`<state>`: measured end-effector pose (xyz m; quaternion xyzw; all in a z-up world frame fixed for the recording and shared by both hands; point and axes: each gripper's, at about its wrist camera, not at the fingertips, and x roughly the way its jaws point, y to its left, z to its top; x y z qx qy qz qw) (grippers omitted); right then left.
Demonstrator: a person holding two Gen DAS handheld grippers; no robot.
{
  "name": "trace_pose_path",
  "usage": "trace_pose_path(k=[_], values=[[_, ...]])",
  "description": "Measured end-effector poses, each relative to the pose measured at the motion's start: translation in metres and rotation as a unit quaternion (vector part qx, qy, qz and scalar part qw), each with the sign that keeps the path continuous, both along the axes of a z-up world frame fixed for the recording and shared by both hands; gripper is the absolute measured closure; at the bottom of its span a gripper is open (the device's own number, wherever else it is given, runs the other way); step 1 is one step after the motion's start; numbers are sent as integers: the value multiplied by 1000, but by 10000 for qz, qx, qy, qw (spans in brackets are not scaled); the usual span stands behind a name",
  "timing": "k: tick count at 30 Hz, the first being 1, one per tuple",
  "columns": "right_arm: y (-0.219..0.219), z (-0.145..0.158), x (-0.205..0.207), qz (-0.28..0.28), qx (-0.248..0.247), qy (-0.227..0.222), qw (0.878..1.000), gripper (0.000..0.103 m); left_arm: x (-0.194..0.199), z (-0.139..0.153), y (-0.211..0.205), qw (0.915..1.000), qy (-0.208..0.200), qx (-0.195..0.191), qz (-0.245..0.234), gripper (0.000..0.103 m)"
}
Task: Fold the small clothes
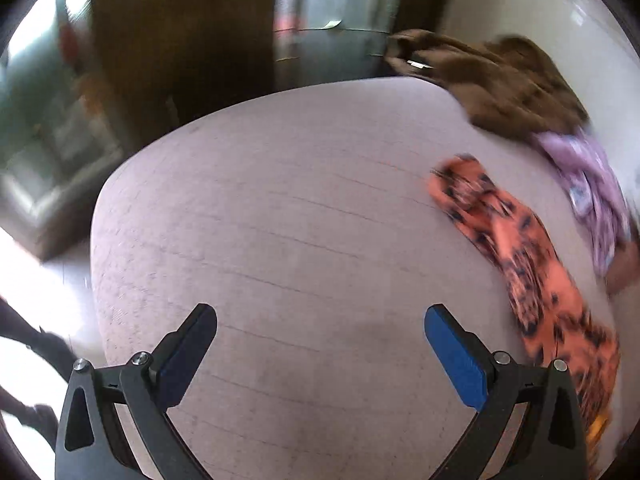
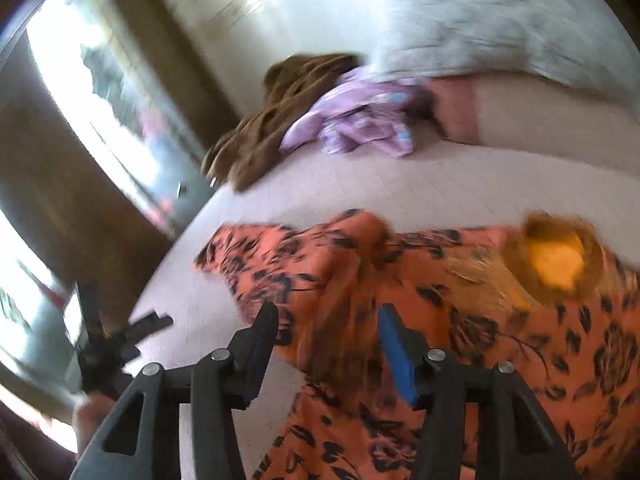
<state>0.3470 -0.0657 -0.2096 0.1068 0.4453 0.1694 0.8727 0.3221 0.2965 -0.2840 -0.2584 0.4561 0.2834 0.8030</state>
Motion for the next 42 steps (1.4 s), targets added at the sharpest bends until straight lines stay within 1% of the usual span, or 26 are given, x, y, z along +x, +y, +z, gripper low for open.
trace_pose_path(k=[1, 2, 3, 5, 7, 9, 10, 13, 15, 17, 18, 19, 20, 21, 22, 24, 27, 30, 32, 33, 34, 36, 39, 40, 41, 42], values=[[18, 1, 7, 174, -206, 68, 9996, 47, -3, 0, 8, 9998, -20, -92, 152, 0], [37, 3, 14, 311, -423, 42, 9986, 47, -8, 0, 18, 9993, -52, -161, 333, 0], [56, 2, 20, 464, -627, 13, 9970, 47, -10, 1, 23, 9989, -78, -184, 429, 0], [97, -4, 37, 871, -927, 130, 9918, 46, -15, 3, 34, 9978, -150, -239, 597, 0], [142, -16, 59, 1195, -1246, 237, 9847, 45, -24, 7, 47, 9964, -205, -231, 786, 0], [179, -30, 82, 1404, -1625, 215, 9764, 45, -29, 9, 56, 9946, -256, -230, 979, 0], [197, -38, 95, 1492, -1722, 233, 9734, 45, -33, 11, 61, 9934, -306, -239, 1082, 0], [240, -67, 136, 1543, -2079, 293, 9655, 45, -41, 18, 68, 9908, -401, -161, 1282, 0], [263, -88, 161, 1524, -2180, 404, 9631, 45, -42, 20, 72, 9903, -464, -171, 1302, 0], [279, -103, 175, 1430, -2174, 510, 9642, 44, -40, 21, 72, 9900, -490, -141, 1312, 0], [281, -111, 181, 1279, -2108, 518, 9677, 45, -36, 20, 71, 9904, -489, -118, 1286, 0], [279, -111, 184, 1115, -1920, 509, 9737, 47, -29, 19, 69, 9911, -478, -98, 1238, 0], [274, -108, 186, 1011, -1618, 584, 9799, 54, -28, 19, 66, 9920, -457, -76, 1178, 0], [271, -106, 187, 1014, -1485, 630, 9817, 80, -28, 21, 63, 9927, -444, -68, 1122, 0], [267, -101, 185, 1004, -1470, 598, 9822, 100, -27, 22, 59, 9933, -450, -72, 1066, 0], [255, -87, 176, 1004, -1333, 472, 9848, 100, -25, 24, 51, 9941, -483, -64, 966, 0], [221, -42, 152, 905, -739, 135, 9931, 100, -23, 27, 40, 9948, -511, -49, 875, 0], [171, 10, 119, 702, -203, -293, 9969, 100, -21, 29, 28, 9960, -515, -5, 731, 0], [117, 51, 85, 443, 157, -618, 9970, 100, -16, 31, 18, 9972, -498, 113, 550, 0], [98, 62, 74, 330, 257, -715, 9966, 100, -15, 31, 12, 9977, -481, 159, 456, 0], [69, 78, 59, 161, 403, -845, 9955, 100, -12, 32, 6, 9981, -467, 218, 341, 0], [-3, 111, 12, -279, 672, -1148, 9907, 100, -5, 34, -14, 9981, -478, 387, 39, 0], [-89, 132, -36, -938, 883, -1375, 9821, 100, 4, 40, -52, 9947, -521, 696, -547, 0], [-123, 133, -54, -1249, 918, -1418, 9777, 100, 6, 42, -67, 9925, -548, 812, -737, 0], [-150, 134, -69, -1507, 917, -1421, 9740, 100, 9, 44, -90, 9877, -595, 1000, -1045, 0], [-185, 124, -86, -1812, 994, -1311, 9696, 100, 10, 46, -104, 9840, -619, 1116, -1240, 0]])
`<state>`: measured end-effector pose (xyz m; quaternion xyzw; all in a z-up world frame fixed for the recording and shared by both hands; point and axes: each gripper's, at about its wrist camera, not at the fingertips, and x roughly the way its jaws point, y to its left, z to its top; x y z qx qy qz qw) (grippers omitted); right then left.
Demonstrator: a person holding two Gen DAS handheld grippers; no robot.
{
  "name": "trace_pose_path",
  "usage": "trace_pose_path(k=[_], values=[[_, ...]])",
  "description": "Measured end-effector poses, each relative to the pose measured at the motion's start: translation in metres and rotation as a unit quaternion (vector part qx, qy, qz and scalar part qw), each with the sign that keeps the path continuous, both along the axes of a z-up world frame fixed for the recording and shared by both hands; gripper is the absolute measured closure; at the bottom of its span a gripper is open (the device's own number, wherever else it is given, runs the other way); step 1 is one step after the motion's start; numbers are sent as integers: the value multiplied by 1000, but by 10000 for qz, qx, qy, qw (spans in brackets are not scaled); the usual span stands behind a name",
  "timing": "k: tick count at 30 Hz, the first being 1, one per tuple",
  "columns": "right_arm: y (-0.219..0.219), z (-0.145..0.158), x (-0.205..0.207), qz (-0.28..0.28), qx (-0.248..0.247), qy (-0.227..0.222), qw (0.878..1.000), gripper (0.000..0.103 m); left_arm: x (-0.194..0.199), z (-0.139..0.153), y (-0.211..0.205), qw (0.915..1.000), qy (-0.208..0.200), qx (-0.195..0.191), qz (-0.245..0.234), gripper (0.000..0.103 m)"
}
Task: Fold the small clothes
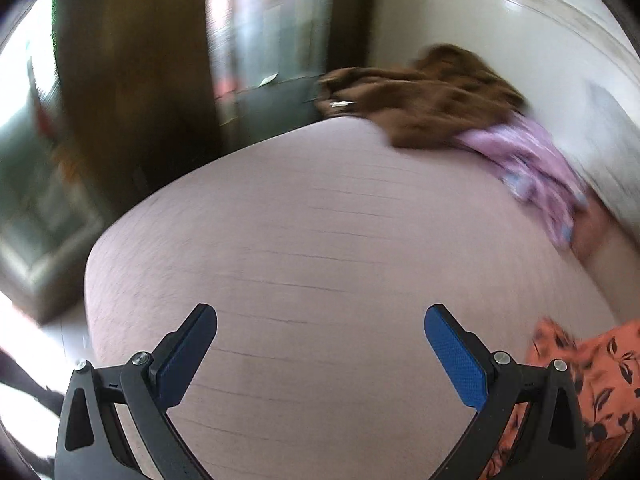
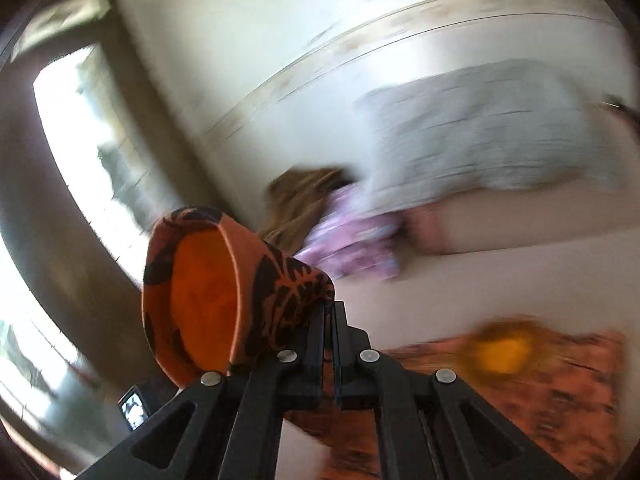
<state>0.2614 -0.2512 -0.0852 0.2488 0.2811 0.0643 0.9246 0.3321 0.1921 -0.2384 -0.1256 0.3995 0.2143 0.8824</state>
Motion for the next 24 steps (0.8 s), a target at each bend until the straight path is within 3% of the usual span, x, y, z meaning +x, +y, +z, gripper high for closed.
trace_pose_path(k=[4, 6, 8, 10, 12, 15, 17, 18, 19, 22, 24], values=[[-88, -74, -32, -718, 712, 795, 9917, 96, 5, 3, -70, 9943, -59, 501, -940, 0], [-128, -121, -51, -1191, 881, 1273, 9807, 96, 7, 0, -102, 9887, -16, 661, -1346, 0], [-174, -168, -78, -1794, 1316, 1754, 9590, 95, 6, -2, -128, 9819, -16, 841, -1699, 0], [-206, -204, -104, -2222, 1813, 1840, 9402, 94, 4, -3, -150, 9755, -52, 1015, -1951, 0], [-219, -218, -122, -2380, 2069, 1715, 9334, 89, 3, -5, -168, 9690, -97, 1141, -2189, 0], [-211, -211, -121, -2192, 1990, 1372, 9452, 67, 3, -13, -193, 9614, -31, 1192, -2481, 0], [-191, -208, -95, -1773, 1756, 1373, 9586, 55, 4, -20, -205, 9579, 99, 1198, -2606, 0], [-184, -206, -83, -1596, 1612, 1426, 9634, 32, 5, -25, -210, 9565, 171, 1253, -2630, 0], [-174, -206, -72, -1485, 1405, 1428, 9684, 25, 5, -29, -212, 9551, 222, 1319, -2643, 0], [-167, -216, -52, -1488, 904, 1497, 9733, 25, 7, -41, -223, 9495, 377, 1539, -2709, 0], [-171, -236, -43, -1479, 975, 1777, 9680, 26, 9, -51, -227, 9459, 570, 1574, -2781, 0]])
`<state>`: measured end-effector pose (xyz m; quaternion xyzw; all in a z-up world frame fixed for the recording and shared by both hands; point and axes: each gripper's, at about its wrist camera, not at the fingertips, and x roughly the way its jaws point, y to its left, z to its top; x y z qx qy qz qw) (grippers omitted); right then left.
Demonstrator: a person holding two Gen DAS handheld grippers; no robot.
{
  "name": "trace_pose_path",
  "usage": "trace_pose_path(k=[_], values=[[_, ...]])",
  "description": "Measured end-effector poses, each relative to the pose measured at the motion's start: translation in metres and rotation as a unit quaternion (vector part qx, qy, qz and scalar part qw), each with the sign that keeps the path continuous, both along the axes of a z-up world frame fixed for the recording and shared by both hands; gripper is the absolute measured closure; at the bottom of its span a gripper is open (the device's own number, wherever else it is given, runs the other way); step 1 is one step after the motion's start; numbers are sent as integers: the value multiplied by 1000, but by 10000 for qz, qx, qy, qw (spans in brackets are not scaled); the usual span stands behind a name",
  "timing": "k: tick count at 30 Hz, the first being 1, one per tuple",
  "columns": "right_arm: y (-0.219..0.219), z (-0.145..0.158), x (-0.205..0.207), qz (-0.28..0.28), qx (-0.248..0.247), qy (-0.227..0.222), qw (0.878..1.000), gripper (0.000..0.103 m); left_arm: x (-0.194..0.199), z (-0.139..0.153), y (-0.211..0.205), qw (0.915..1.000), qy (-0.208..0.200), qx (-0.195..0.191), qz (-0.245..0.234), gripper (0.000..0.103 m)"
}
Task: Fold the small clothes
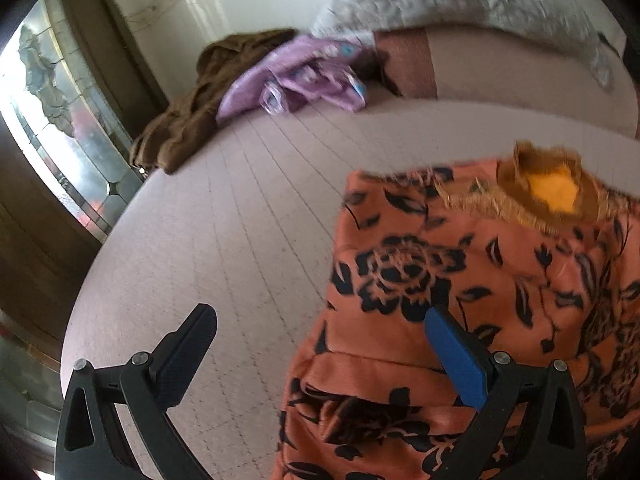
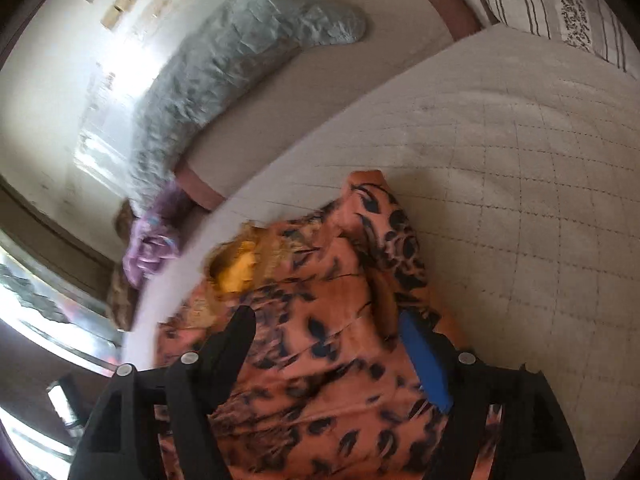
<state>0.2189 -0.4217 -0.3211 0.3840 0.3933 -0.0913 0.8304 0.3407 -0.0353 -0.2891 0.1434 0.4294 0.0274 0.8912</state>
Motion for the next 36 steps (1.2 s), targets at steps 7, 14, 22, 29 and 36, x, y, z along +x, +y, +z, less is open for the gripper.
trace_pose_path(k=[7, 14, 22, 29, 36], values=[[19, 19, 6, 430, -482, -409, 9971, 96, -7, -16, -3, 9992, 72, 390, -77, 0], [6, 13, -34, 745, -385, 180, 9963, 95, -16, -22, -2, 9975, 77, 661, -255, 0], [-18, 19, -36, -73, -709, 307, 9970, 82, -32, 3, 3, 9956, -443, 774, -301, 0], [20, 0, 16, 726, -510, 339, 9955, 81, -21, -9, -6, 9978, -41, 521, -402, 0], [25, -12, 30, 808, -283, 454, 9953, 81, -23, -5, -5, 9975, -109, 399, -568, 0]])
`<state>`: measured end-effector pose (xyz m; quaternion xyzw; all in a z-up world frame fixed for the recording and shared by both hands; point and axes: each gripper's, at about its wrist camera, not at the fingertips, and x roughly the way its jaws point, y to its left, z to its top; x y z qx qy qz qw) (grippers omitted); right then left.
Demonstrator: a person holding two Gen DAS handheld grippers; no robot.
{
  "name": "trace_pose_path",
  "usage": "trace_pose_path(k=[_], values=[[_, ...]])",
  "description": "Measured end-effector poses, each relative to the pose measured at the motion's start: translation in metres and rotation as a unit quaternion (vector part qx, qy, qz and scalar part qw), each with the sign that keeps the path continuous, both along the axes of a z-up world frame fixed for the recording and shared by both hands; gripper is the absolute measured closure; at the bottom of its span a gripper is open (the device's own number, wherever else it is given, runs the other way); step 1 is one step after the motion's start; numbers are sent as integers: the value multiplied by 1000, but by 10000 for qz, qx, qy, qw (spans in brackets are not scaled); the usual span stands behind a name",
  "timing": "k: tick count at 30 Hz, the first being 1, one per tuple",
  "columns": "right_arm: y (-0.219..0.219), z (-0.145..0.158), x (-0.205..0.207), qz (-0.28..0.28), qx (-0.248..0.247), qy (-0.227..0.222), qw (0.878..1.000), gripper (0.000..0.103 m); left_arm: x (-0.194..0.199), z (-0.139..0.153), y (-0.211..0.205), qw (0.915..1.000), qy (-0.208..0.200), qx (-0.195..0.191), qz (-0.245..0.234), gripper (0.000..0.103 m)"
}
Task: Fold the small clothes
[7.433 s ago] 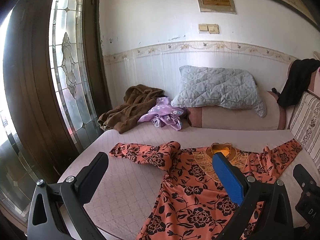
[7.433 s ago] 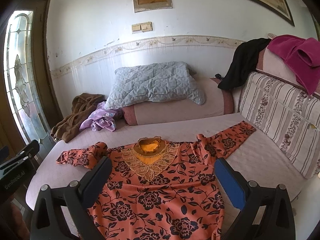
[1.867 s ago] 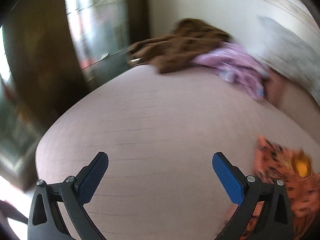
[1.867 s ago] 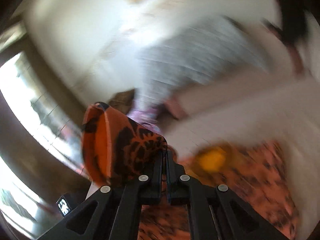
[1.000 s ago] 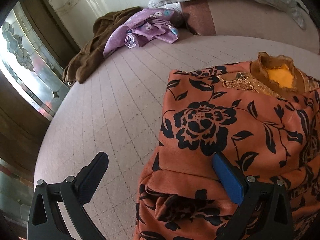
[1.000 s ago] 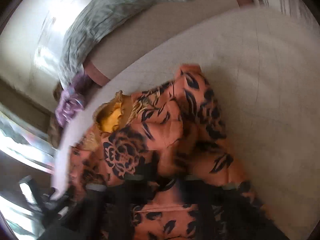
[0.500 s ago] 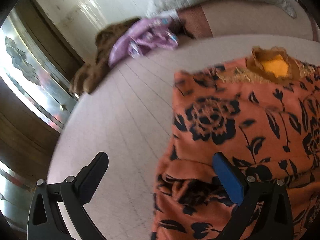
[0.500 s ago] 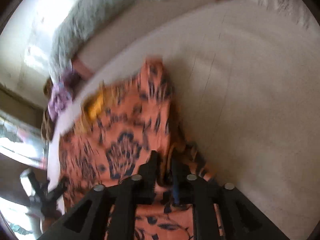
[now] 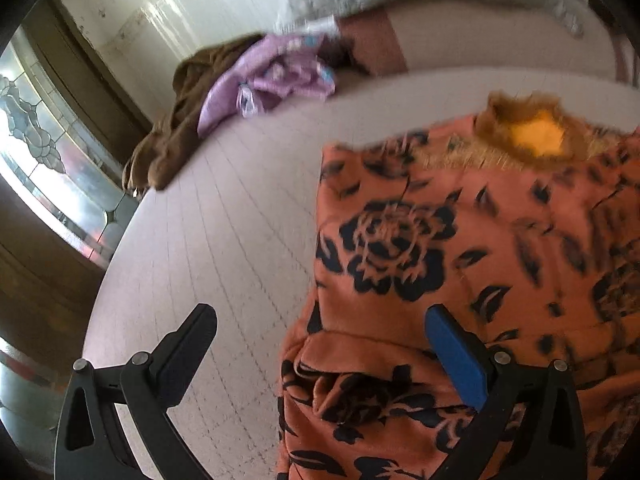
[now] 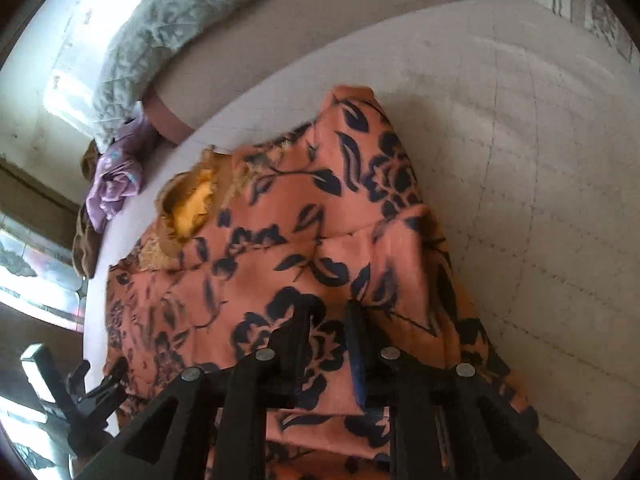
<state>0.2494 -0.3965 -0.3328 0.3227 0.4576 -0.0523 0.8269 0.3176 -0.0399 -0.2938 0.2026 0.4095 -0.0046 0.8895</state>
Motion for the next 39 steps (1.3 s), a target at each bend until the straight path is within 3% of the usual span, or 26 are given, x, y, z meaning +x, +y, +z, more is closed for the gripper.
trace_pose_path(k=[3, 6, 8, 11, 17, 21, 33, 39], values=[[15, 6, -1, 223, 77, -268, 9994, 79, -1, -1, -5, 9998, 92, -113, -116, 0], [38, -17, 6, 582, 23, 150, 9982, 49, 0, -23, -15, 9992, 327, 143, -156, 0], [55, -6, 7, 692, -588, 66, 9958, 50, -3, -18, -18, 9994, 188, 218, -209, 0], [63, 15, -10, 853, -580, -266, 9943, 50, -15, -2, -15, 9994, 1, -51, -351, 0], [57, 69, -71, 643, -1000, -1014, 9877, 50, -53, 35, -6, 9956, -666, -284, -597, 0], [57, 87, -102, 522, -1086, -1273, 9845, 50, -74, 54, 2, 9928, -842, -501, -692, 0], [53, 78, -193, 97, -1065, -841, 9907, 50, -126, 85, 25, 9868, -997, -1123, -604, 0], [40, 65, -231, -135, -1063, -305, 9938, 50, -151, 73, 40, 9892, -764, -1185, -389, 0]])
